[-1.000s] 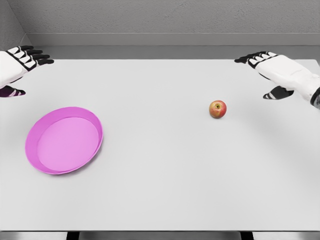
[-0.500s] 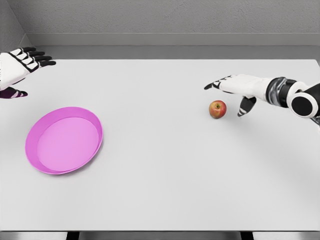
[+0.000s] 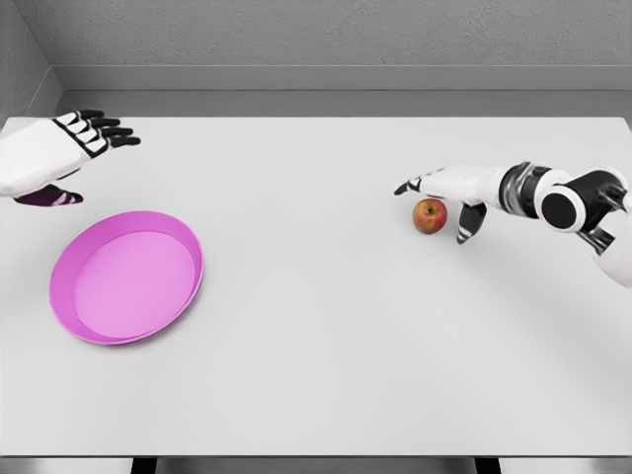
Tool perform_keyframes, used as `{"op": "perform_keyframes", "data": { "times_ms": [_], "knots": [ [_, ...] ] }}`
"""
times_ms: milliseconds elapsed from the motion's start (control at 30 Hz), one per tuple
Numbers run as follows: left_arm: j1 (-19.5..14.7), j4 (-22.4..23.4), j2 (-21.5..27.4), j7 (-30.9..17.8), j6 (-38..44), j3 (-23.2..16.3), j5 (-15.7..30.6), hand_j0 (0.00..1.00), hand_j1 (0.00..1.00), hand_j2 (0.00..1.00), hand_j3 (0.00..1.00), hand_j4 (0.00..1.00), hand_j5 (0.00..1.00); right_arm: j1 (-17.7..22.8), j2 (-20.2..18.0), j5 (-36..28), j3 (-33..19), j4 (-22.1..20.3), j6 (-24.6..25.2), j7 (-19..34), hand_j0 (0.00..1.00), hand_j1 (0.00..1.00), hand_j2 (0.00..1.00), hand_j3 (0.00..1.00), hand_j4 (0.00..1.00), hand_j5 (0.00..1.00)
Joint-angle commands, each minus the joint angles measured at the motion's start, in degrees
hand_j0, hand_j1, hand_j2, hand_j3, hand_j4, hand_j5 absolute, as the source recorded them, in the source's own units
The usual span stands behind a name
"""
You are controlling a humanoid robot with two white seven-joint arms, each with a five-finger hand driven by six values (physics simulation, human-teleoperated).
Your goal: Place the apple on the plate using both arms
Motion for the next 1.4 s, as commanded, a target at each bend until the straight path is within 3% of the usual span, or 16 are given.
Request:
{"op": "perform_keyframes", "data": {
  "times_ms": [0,367,400,467,500,700,933,1167,1367],
  "knots": [
    [0.0,-0.08,-0.08,-0.46,-0.01,-0.02,0.38,1.0,1.0,1.0,1.0,1.0,1.0,0.0,0.02,0.0,0.58,0.77,0.75,-0.01,1.0,1.0,1.0,1.0,1.0,1.0],
    [0.0,-0.26,-0.08,-0.46,-0.01,-0.02,0.38,1.0,1.0,1.0,1.0,1.0,1.0,0.0,0.19,0.0,1.99,1.13,0.83,-0.01,1.0,1.0,1.0,1.0,1.0,1.0],
    [0.0,-0.17,-0.08,-0.46,-0.01,-0.02,0.38,1.0,1.0,1.0,1.0,1.0,1.0,0.0,0.19,0.0,2.08,1.13,0.83,-0.01,0.95,0.95,0.95,0.95,0.95,0.95],
    [0.0,-0.17,-0.08,-0.46,-0.01,-0.02,0.38,1.0,1.0,1.0,1.0,1.0,1.0,0.0,0.19,0.0,2.34,1.13,0.83,-0.01,0.71,0.71,0.71,0.71,0.71,0.71],
    [0.0,-0.17,-0.08,-0.46,-0.01,-0.02,0.38,1.0,1.0,1.0,1.0,1.0,1.0,0.0,0.19,0.0,2.43,1.13,0.83,-0.01,0.63,0.63,0.63,0.63,0.63,0.63],
    [0.0,-0.17,-0.08,-0.46,-0.01,-0.02,0.38,1.0,1.0,1.0,1.0,1.0,1.0,0.0,0.19,-0.09,2.95,1.13,0.75,-0.01,0.36,0.36,0.36,0.36,0.36,0.36],
    [0.0,-0.17,-0.08,-0.46,-0.01,-0.02,0.38,1.0,1.0,1.0,1.0,1.0,1.0,-0.09,0.11,-0.09,2.69,0.95,0.75,-0.01,0.36,0.36,0.36,0.36,0.36,0.36],
    [0.0,-0.17,-0.08,-0.46,-0.01,-0.02,0.38,1.0,1.0,1.0,1.0,1.0,1.0,-2.64,-0.07,-0.18,2.34,0.51,0.75,-0.01,0.36,0.36,0.36,0.36,0.36,0.36],
    [-0.09,-0.26,0.01,-0.46,-0.01,-0.02,0.38,1.0,1.0,1.0,1.0,1.0,1.0,-4.31,-0.33,-0.27,2.16,-4.15,0.75,-0.01,0.36,0.36,0.36,0.36,0.36,0.36]
  ]
}}
